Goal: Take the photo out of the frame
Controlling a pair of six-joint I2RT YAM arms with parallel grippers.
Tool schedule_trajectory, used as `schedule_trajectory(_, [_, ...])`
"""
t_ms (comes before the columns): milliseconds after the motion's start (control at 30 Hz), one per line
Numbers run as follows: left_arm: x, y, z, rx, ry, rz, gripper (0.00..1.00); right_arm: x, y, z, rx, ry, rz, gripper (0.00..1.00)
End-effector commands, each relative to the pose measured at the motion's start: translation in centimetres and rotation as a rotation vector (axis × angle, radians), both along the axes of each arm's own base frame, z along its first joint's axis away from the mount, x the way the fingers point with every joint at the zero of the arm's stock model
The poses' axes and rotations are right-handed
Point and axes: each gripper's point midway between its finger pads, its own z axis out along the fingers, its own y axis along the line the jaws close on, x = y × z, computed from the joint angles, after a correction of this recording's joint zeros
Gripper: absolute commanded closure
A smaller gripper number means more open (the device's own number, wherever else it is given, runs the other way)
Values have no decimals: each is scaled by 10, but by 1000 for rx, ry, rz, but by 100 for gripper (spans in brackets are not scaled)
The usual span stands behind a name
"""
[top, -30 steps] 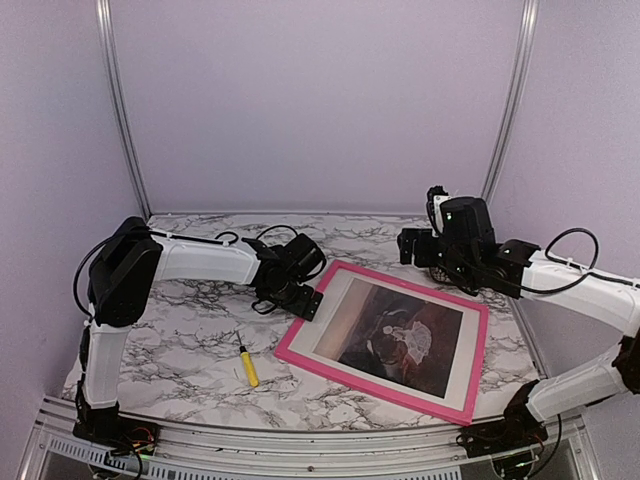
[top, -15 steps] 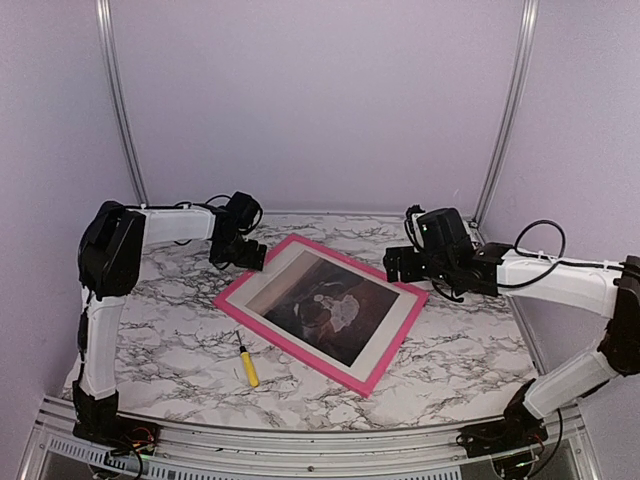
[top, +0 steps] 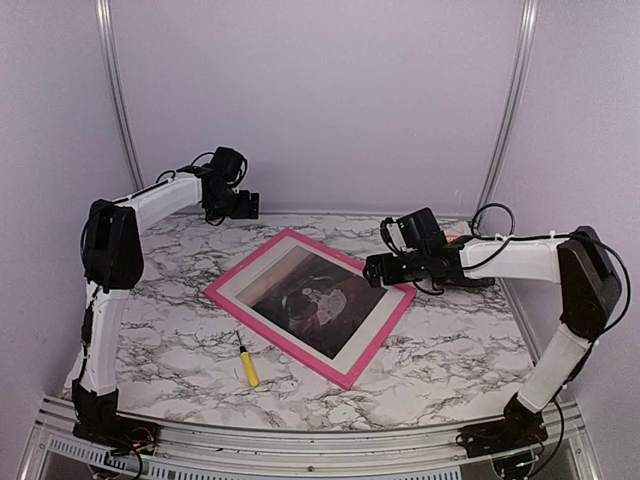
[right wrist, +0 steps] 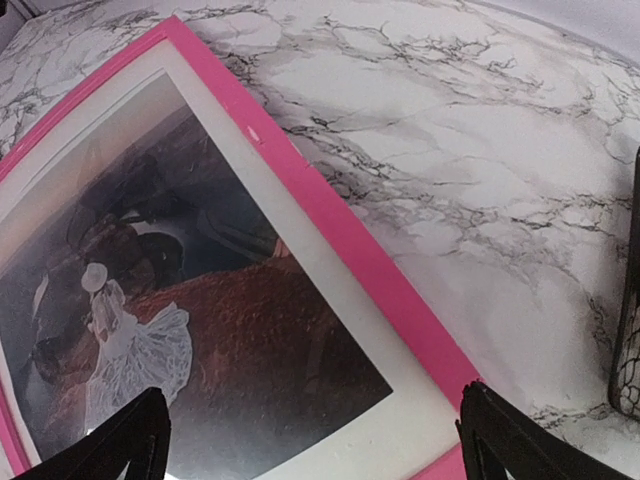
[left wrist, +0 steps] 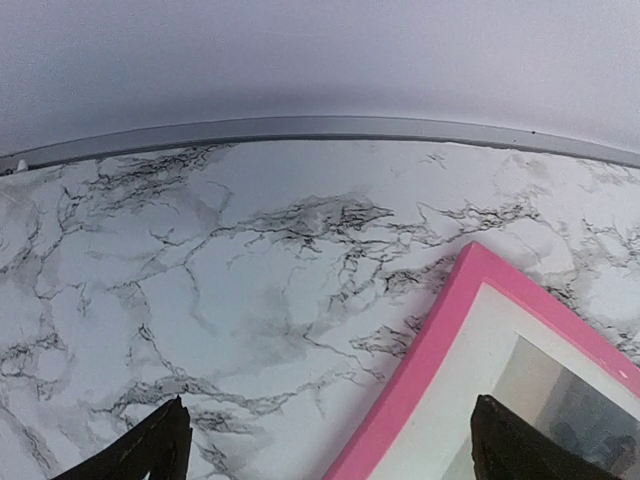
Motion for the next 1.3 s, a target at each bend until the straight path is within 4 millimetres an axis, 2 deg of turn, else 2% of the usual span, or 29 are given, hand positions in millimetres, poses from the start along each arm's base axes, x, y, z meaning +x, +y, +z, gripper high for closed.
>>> schedule_trajectory(0, [-63, 8, 20, -108, 77, 77, 1, 37, 8, 8, 59, -26, 48, 2])
schedule_trajectory(67, [-92, 12, 18, -141, 96, 96, 1, 47, 9, -1, 48, -12, 56, 2])
schedule_trajectory(100, [-107, 15, 26, -165, 88, 108, 1, 51, 10, -5, 43, 1, 66, 2])
schedule_trajectory(133, [-121, 19, 22, -177, 102, 129, 1, 52, 12, -15, 31, 25, 77, 3])
schedule_trajectory(267, [-173, 27, 5, -253, 136, 184, 1, 59, 16, -26, -4, 42, 105, 4])
schedule_trajectory(400, [-206, 27, -22, -326, 183, 231, 1, 68, 14, -37, -33, 46, 129, 7])
schedule_trajectory(500, [-219, 19, -41, -365, 218, 244, 1, 76, 13, -45, -70, 53, 142, 8])
schedule_trajectory(667, [-222, 5, -63, -443, 250, 275, 1, 81, 14, -59, -95, 82, 164, 9])
schedule_trajectory(833, [-214, -2, -81, -458, 264, 299, 1, 80, 14, -71, -86, 113, 172, 11])
schedule_trajectory(1100, [-199, -7, -100, -452, 280, 330, 1, 61, 17, -81, -40, 182, 191, 17])
schedule_trajectory(1267, [-174, -15, -104, -445, 269, 310, 1, 44, 15, -81, -1, 232, 180, 23])
